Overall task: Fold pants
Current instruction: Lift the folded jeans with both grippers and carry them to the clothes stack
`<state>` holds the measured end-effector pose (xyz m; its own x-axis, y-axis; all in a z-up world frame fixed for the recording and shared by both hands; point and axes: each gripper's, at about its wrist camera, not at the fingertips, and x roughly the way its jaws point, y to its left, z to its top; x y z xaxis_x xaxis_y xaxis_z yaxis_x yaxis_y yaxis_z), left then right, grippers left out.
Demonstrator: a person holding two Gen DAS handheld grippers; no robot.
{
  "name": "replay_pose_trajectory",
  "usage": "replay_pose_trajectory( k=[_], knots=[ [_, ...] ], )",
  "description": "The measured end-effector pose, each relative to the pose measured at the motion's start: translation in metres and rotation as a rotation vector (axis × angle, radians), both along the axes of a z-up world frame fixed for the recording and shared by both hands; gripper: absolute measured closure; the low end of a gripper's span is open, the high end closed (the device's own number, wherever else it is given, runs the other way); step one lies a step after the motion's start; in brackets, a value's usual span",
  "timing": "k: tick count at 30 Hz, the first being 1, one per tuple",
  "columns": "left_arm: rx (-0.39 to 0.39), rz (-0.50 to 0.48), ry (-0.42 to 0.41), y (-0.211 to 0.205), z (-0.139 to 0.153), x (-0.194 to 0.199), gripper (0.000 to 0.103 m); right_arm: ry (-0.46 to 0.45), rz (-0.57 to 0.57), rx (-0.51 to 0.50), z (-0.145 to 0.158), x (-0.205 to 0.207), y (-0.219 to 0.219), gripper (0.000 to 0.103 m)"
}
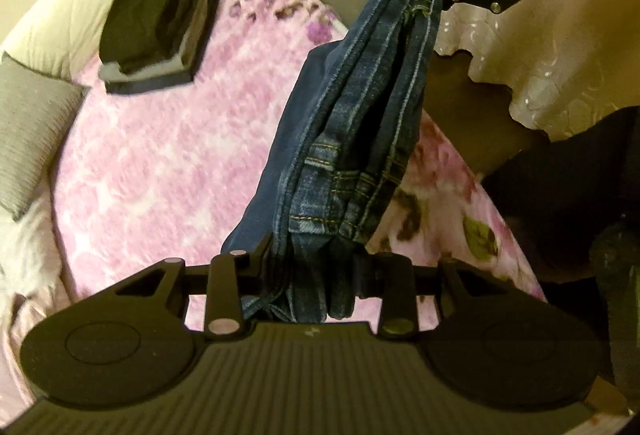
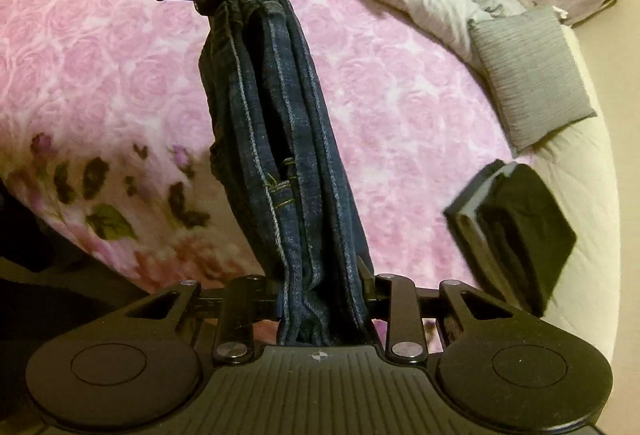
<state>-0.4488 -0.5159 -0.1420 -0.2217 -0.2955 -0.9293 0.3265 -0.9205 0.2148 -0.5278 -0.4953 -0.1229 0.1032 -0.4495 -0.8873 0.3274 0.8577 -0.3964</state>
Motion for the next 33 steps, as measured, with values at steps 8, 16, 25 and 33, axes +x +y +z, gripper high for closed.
replay_pose_trajectory(
  k=[8, 16, 25, 33],
  knots=[
    [-0.01, 0.052, 0.001, -0.048, 0.032, -0.083, 0.072, -0.021, 0.085, -0.042, 0.032, -0.09, -0.051, 0.076],
    [-0.051, 0.139, 0.035, -0.098, 0.061, -0.153, 0.072, -0.012, 0.142, -0.109, 0.066, -0.166, -0.105, 0.076],
    [-0.165, 0.083, 0.075, -0.173, 0.1, -0.19, 0.072, 0.032, 0.102, -0.227, 0.112, -0.204, -0.168, 0.076],
    [-0.296, 0.094, 0.09, -0.27, 0.125, -0.223, 0.072, 0.042, 0.086, -0.341, 0.141, -0.243, -0.273, 0.076]
  ],
)
